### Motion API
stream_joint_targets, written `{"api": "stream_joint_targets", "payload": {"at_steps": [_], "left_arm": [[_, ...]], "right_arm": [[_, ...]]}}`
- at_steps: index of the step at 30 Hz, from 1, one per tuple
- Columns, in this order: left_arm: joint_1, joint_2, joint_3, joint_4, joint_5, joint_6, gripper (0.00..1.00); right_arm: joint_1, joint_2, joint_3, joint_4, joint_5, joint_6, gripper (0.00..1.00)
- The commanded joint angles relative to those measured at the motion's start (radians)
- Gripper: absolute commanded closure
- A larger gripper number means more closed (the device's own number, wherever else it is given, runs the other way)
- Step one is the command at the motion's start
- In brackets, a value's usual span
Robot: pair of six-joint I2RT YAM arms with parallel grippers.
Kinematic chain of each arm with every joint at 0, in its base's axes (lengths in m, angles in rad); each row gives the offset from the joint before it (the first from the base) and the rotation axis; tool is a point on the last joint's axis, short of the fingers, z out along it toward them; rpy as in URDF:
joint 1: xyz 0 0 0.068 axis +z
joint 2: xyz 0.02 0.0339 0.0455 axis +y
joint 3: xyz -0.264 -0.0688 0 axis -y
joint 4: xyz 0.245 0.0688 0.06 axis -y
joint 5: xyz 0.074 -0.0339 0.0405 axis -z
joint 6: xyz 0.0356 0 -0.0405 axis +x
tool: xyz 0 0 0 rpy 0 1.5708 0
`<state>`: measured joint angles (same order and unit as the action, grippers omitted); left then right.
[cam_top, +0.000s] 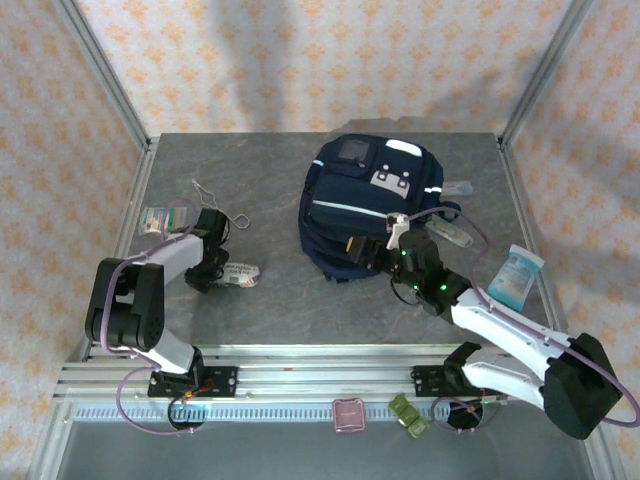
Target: Pack books, pencil case, and school supplies into a backpack
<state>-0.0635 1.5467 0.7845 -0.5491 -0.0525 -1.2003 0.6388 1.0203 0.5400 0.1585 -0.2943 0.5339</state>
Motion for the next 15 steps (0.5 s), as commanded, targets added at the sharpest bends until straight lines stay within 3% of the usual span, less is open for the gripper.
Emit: {"api": "stream_joint_targets", "payload": {"at_steps": [1, 3, 15], "left_arm": [[0.01, 0.032, -0.03, 0.154, 0.083, 0.04, 0.47], [0.007, 0.011, -0.031, 0.161, 0.105, 0.056, 0.54], [-0.132, -0.132, 0.145, 0.149, 0.121, 0.091, 0.58]], "right_arm": [[0.004, 0.001, -0.016, 0.025, 0.021, 0.011, 0.38], [0.004, 0.018, -0.012, 0.037, 0.003, 0.014, 0.38], [0.012, 0.169, 0.083, 0.135, -0.214, 0.012, 0.37]]}}
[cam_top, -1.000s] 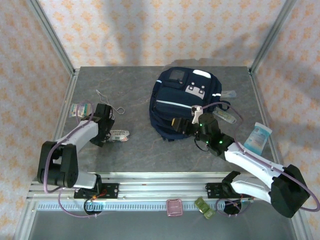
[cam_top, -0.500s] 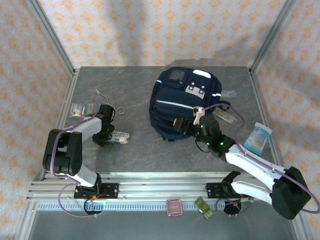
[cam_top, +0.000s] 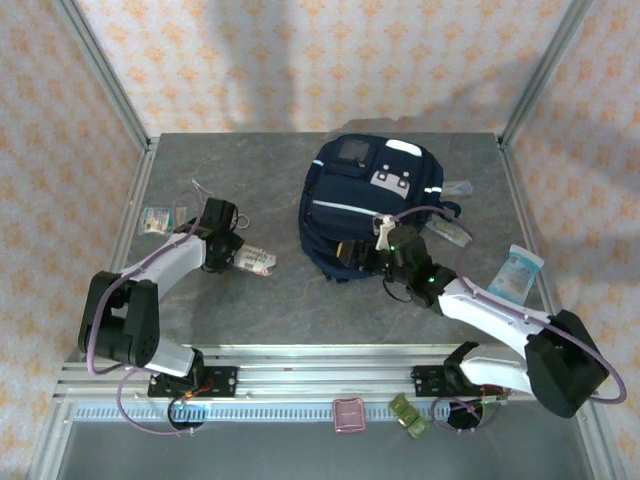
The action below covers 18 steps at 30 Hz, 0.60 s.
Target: Pack books, pencil case, and school supplies into a backpack
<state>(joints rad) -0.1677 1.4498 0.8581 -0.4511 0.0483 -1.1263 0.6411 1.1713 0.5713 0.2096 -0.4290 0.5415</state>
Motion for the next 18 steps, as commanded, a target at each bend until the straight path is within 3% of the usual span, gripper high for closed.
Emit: {"api": "stream_joint_targets", "payload": {"at_steps": [1, 10, 18], "left_arm": [[-0.043, -0.034, 0.096, 0.054, 0.027, 0.017, 0.58], [-0.18, -0.011, 0.242, 0.075, 0.053, 0.001, 0.58], [-0.272, 0.012, 0.282, 0.116, 0.079, -0.006, 0.57]], "right_arm": [[0.012, 0.042, 0.062, 0.103, -0.104, 0.012, 0.36], [0.04, 0.162, 0.13, 0.262, -0.198, 0.1, 0.33], [0.043, 0.235, 0.176, 0.311, -0.174, 0.13, 0.35]]}}
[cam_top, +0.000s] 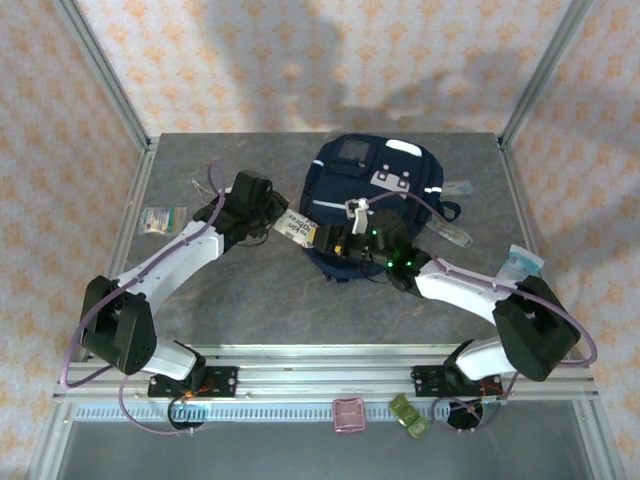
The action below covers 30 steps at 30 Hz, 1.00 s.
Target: Pack books, pencil case, and school supplies into a backpack
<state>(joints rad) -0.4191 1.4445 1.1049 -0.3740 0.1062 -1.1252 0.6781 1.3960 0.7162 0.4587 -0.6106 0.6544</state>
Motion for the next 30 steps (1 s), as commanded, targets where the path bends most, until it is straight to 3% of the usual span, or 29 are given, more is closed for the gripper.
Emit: {"api": "stream_joint_targets", "payload": {"at_steps": [1, 5, 7, 9, 12, 15, 20, 25, 28, 30], "left_arm": [[-0.03, 0.021, 0.038, 0.041, 0.024, -0.002, 0.57], [-0.052, 0.024, 0.04, 0.06, 0.041, -0.006, 0.56], [-0.058, 0.021, 0.045, 0.071, 0.043, -0.007, 0.54], [-0.06, 0.017, 0.049, 0.086, 0.053, -0.002, 0.48], [-0.061, 0.012, 0.053, 0.107, 0.062, 0.008, 0.34], [-0.06, 0.002, 0.058, 0.134, 0.065, 0.058, 0.22], [-0.042, -0.046, 0.042, 0.212, 0.052, 0.195, 0.15], [-0.028, -0.077, 0.016, 0.265, 0.035, 0.423, 0.16], [-0.039, -0.037, 0.029, 0.279, 0.12, 0.568, 0.19], [-0.081, 0.01, 0.066, 0.253, 0.12, 0.699, 0.2]], "right_arm": [[0.006, 0.016, 0.038, 0.06, 0.01, 0.016, 0.35], [0.006, 0.044, 0.053, 0.067, -0.007, 0.027, 0.45], [0.007, 0.047, 0.045, 0.081, -0.015, 0.036, 0.57], [0.007, 0.039, 0.033, 0.084, -0.009, 0.04, 0.69], [0.007, 0.009, 0.013, 0.079, 0.016, 0.038, 0.76], [0.006, -0.036, -0.003, 0.058, 0.043, 0.032, 0.78], [-0.031, -0.173, -0.047, -0.023, 0.116, 0.029, 0.8], [-0.158, -0.367, -0.102, -0.166, 0.154, 0.044, 0.81], [-0.248, -0.48, -0.106, -0.295, 0.194, 0.042, 0.82], [-0.317, -0.551, -0.108, -0.372, 0.211, 0.045, 0.82]]}}
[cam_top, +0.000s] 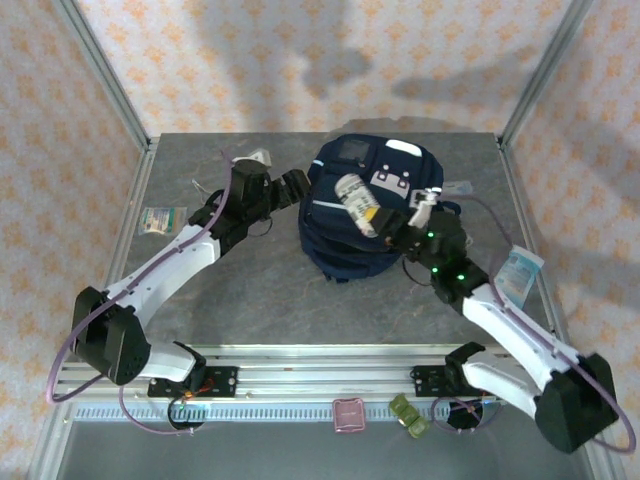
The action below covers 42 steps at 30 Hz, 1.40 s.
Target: Pack books, pencil case, and school supplies into a backpack
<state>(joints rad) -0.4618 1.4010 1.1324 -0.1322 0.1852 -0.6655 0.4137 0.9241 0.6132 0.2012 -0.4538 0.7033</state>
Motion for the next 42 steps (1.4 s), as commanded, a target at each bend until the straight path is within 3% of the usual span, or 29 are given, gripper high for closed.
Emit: {"api": "stream_joint_targets", "payload": {"at_steps": [1, 7, 12, 18, 22, 30, 33, 37, 42], "left_arm": [[-0.059, 0.077, 0.06, -0.004, 0.049, 0.298, 0.21], [-0.212, 0.255, 0.226, -0.166, -0.108, 0.648, 0.22], [-0.288, 0.352, 0.284, -0.213, -0.165, 0.854, 0.2], [-0.311, 0.463, 0.348, -0.247, -0.238, 0.977, 0.18], [-0.322, 0.498, 0.334, -0.158, -0.335, 1.039, 0.17], [-0.322, 0.595, 0.338, -0.051, -0.388, 1.154, 0.19], [-0.322, 0.633, 0.358, -0.037, -0.423, 1.165, 0.29], [-0.322, 0.645, 0.349, 0.023, -0.429, 1.175, 0.69], [-0.319, 0.664, 0.399, -0.009, -0.422, 1.166, 0.94]], "right_arm": [[-0.078, -0.104, -0.001, -0.146, 0.07, -0.005, 0.82], [-0.187, -0.193, -0.003, -0.243, 0.09, -0.005, 0.82], [-0.22, -0.194, -0.009, -0.24, 0.064, -0.001, 0.82], [-0.23, -0.194, -0.012, -0.223, 0.044, 0.002, 0.82], [-0.23, -0.199, -0.027, -0.204, 0.028, 0.012, 0.81], [-0.232, -0.207, -0.059, -0.18, 0.01, 0.04, 0.81], [-0.231, -0.211, -0.062, -0.179, 0.01, 0.04, 0.81], [-0.232, -0.211, -0.064, -0.175, 0.009, 0.043, 0.81], [-0.232, -0.217, -0.068, -0.179, 0.016, 0.045, 0.81]]}}
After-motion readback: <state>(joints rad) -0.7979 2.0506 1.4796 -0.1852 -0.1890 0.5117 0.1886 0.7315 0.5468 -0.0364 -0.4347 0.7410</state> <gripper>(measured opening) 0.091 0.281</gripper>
